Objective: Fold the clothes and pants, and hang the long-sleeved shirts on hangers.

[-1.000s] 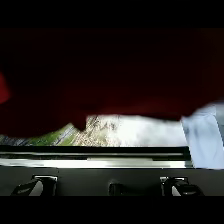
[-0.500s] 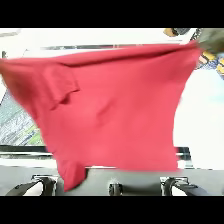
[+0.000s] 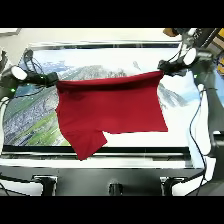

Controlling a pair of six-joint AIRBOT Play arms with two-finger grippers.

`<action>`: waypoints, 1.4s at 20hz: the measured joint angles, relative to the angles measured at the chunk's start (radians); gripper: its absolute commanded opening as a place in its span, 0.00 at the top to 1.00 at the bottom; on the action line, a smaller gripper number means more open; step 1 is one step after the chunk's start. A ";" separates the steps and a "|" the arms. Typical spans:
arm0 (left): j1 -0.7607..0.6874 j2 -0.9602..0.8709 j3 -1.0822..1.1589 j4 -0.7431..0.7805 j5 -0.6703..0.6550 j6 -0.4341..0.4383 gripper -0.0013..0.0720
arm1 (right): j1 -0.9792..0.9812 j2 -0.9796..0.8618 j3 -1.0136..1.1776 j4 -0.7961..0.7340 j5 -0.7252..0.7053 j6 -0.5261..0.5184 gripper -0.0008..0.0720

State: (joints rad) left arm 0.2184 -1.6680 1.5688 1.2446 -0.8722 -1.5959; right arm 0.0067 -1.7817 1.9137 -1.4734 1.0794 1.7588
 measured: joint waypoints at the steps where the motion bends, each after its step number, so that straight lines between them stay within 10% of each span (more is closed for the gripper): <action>1: -0.002 -0.019 -0.001 0.003 0.011 0.001 0.97 | 0.000 -0.021 0.000 -0.001 0.002 0.000 0.95; 15: -0.011 -0.094 -0.003 0.023 -0.341 -0.001 0.95 | 0.000 -0.156 0.000 -0.093 0.291 0.019 0.94; 18: -0.015 -0.104 -0.003 0.023 -0.372 -0.042 0.41 | 0.000 -0.169 0.000 -0.069 0.321 0.019 0.50; 28: 0.162 0.217 -0.241 0.003 -0.482 -0.069 0.37 | -0.263 0.100 -0.184 0.183 0.382 -0.161 0.45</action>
State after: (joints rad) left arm 0.3805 -1.4509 1.3277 1.2480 -1.3544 -1.6650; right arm -0.2562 -1.6814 1.7294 -1.2903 1.4612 1.5982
